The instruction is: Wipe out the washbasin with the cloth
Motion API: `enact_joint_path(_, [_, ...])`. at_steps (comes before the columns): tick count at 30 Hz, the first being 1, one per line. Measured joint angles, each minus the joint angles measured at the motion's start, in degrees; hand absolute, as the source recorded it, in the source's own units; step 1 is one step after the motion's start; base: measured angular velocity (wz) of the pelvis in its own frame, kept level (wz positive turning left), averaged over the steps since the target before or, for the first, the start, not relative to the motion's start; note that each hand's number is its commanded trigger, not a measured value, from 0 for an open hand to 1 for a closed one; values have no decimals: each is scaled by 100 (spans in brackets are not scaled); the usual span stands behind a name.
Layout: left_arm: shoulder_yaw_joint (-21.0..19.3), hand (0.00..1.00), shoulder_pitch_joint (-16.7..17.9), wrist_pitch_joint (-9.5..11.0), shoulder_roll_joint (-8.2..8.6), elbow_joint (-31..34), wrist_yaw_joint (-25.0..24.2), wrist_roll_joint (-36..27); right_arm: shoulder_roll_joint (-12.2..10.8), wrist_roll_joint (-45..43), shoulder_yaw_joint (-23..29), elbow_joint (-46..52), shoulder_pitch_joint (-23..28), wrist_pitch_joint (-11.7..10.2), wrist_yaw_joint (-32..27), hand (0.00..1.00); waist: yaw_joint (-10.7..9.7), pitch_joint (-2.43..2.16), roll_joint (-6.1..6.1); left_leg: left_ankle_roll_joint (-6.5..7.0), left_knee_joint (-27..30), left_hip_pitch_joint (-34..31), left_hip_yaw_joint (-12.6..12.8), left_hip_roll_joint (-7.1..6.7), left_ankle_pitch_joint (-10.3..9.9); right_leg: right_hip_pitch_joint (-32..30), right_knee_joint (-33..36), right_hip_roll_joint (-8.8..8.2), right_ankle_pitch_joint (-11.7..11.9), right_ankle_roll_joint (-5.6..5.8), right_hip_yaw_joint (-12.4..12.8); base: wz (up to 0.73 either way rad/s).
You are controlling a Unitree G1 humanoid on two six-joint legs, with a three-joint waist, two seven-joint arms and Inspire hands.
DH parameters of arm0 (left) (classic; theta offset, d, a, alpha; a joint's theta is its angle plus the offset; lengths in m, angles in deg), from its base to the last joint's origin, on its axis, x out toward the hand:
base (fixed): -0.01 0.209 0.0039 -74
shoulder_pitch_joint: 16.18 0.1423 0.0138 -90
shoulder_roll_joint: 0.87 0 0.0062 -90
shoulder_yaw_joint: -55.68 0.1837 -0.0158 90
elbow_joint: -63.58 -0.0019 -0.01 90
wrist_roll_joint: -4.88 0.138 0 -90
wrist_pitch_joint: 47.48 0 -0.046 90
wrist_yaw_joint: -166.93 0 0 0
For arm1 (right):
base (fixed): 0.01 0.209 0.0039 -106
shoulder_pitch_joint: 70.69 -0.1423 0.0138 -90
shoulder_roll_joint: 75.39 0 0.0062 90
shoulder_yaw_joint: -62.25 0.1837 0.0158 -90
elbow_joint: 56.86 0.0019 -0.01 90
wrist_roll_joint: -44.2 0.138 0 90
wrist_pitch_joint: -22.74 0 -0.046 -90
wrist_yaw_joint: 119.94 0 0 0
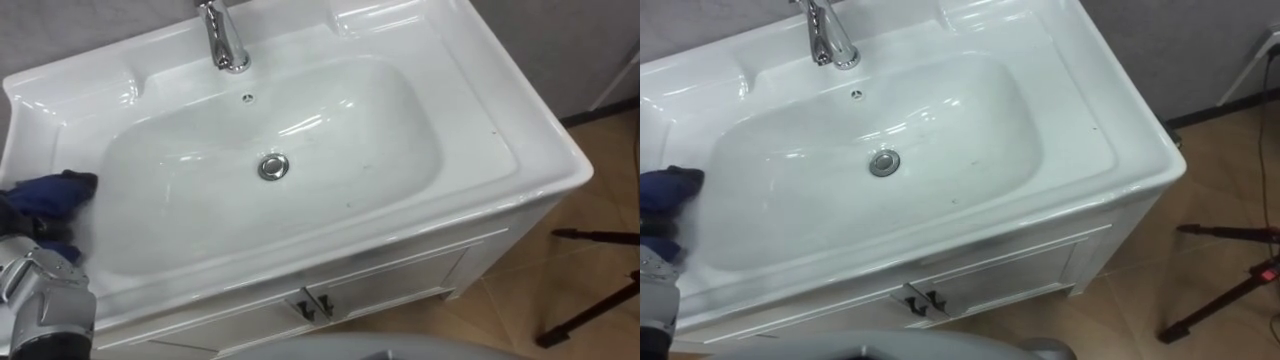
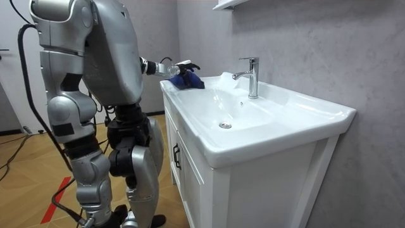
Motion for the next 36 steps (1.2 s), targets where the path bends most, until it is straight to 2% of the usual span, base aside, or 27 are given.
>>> enact_joint_path(9, [4, 0, -37, 54, 0, 219, -2, -67, -32, 28, -17, -19, 29, -6, -2, 0, -33, 25, -15, 0, 1, -6, -3, -1, 0, 3, -5, 4, 1, 1, 4, 0])
enact_joint_path(12, [6, 0, -38, 209, 1, 227, -1, -388, -60, 41, -16, -20, 20, -23, -4, 0, -62, 27, -25, 0, 12, -5, -17, -3, 0, 12, -7, 2, 1, 1, -33, 0])
enact_joint_path(21, [-4, 0, -42, 369, 28, 508, -40, -3315, -98, 218, -3, -79, -80, -16, -144, 0, -63, 26, -54, 1, 32, -24, -86, -22, 0, 10, -9, -23, -24, 8, -107, 4])
enact_joint_path(23, [-5, 0, -41, 576, 28, 531, -137, -4251, -150, 218, 1, -113, -93, -15, -164, 0, -45, 26, -63, 1, 33, -19, -143, -31, 1, 37, 0, -27, -42, 12, -115, 10])
enact_joint_path(26, [-124, 0, -42, 786, 26, 574, -202, -4891, -186, 224, 1, -121, -96, -15, -157, 0, -20, 21, -50, 1, 40, -12, -142, -32, 1, 46, -1, -27, -42, 12, -112, 1])
enact_joint_path(29, [-225, 0, -42, 940, 26, 574, -268, -5210, -195, 240, 0, -119, -103, -15, -155, 0, 3, 22, -49, 1, 42, -15, -141, -31, 1, 44, -2, -27, -42, 12, -114, 0])
enact_joint_path(36, [-277, 0, -41, 1004, 26, 564, -342, -5343, -195, 239, 1, -120, -157, -48, -155, 0, 4, 20, -44, 1, 41, -10, -145, -33, 1, 62, -3, -27, -42, 13, -124, 0])
